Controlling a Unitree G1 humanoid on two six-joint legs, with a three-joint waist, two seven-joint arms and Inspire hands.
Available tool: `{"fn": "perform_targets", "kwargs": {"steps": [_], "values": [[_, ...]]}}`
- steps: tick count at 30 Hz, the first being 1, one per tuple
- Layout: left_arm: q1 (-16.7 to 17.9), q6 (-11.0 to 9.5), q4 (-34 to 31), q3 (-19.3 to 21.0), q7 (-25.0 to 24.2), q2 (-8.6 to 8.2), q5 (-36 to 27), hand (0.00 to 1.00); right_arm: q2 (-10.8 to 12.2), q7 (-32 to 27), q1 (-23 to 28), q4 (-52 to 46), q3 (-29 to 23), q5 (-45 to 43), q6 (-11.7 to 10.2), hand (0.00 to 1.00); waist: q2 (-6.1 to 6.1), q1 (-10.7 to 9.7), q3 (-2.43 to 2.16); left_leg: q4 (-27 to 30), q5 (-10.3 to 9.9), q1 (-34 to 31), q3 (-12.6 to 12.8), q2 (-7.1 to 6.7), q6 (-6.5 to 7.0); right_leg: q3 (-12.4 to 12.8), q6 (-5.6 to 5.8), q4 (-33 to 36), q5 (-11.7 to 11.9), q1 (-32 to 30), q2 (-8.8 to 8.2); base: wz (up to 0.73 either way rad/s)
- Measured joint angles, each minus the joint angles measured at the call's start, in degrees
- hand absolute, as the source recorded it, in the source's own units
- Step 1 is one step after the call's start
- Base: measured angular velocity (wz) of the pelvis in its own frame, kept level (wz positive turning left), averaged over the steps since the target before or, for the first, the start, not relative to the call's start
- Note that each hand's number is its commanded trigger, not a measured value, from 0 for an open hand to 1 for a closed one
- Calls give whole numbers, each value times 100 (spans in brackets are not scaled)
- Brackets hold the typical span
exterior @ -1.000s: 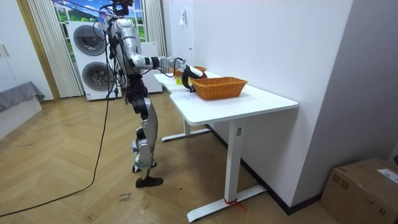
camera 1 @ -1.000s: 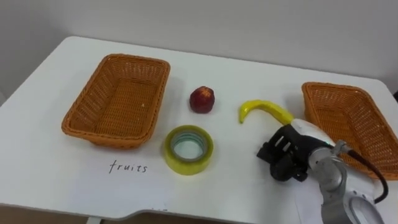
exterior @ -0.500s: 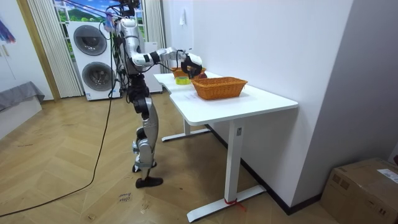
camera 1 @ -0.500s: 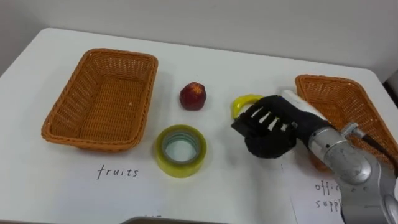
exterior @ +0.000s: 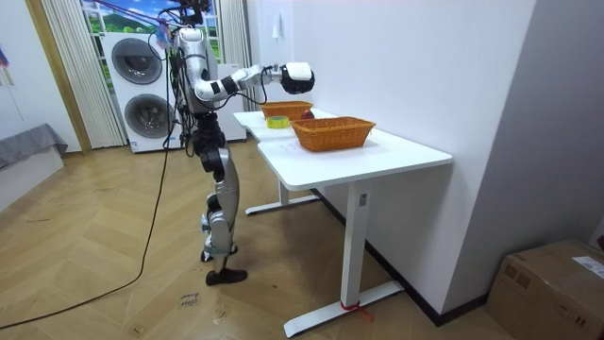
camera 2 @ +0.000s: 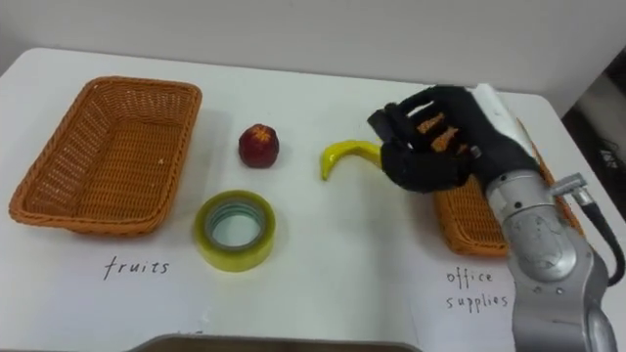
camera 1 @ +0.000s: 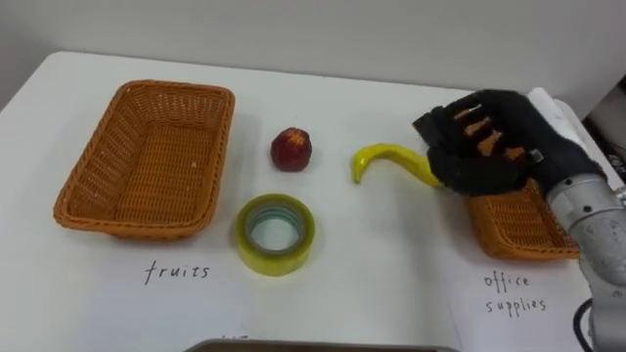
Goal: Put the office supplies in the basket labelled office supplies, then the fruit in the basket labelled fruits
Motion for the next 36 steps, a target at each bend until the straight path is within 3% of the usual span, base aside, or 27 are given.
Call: {"fn": "perform_targets", "kwargs": {"steps": [6,14,26,27,28,29,30,36], "values": [[81,3,-102,211,-105,-3,3,0,-9,-699,-4,67,-186,42,-43,100,-14,-41,-5,-4,0,16,-1,13,0,-7,0,3,0,-3,9,0],[175,17,-221,430,-117,-22,17,0,-393,-971,-7,571,-272,332,-78,100,-62,-42,-9,-12,-1,37,2,14,-1,-12,-1,13,1,22,6,0],[246,63,-275,437,-246,-19,4,0,-438,-1506,-10,953,-619,424,-80,100,-60,-233,2,2,-2,38,1,11,-1,-34,-1,6,0,46,-7,0],[245,66,-291,440,-245,-18,3,0,-439,-1510,-10,977,-619,404,-80,96,-59,-249,2,3,-1,34,2,10,-1,-30,-1,6,0,42,-6,0],[245,70,-314,445,-234,-19,3,0,-442,-1510,-10,1022,-620,396,-80,75,-60,-257,2,3,-1,25,1,9,-1,-28,-1,7,-1,34,-6,0],[243,71,-315,442,-224,-18,3,0,-442,-1510,-11,1052,-619,393,-80,13,-61,-258,1,3,-1,24,1,9,-1,-24,-1,7,-1,33,-5,0],[243,76,-315,441,-215,-19,3,0,-442,-1510,-10,1139,-619,374,-80,0,-63,-261,0,0,-1,27,1,9,-1,1,0,7,-2,34,-4,0],[242,110,-318,443,-201,-20,3,0,-445,-1467,-10,1634,-616,383,-80,0,-89,-252,-7,0,0,40,-4,8,-1,-2,0,12,-2,33,-1,0]]}}
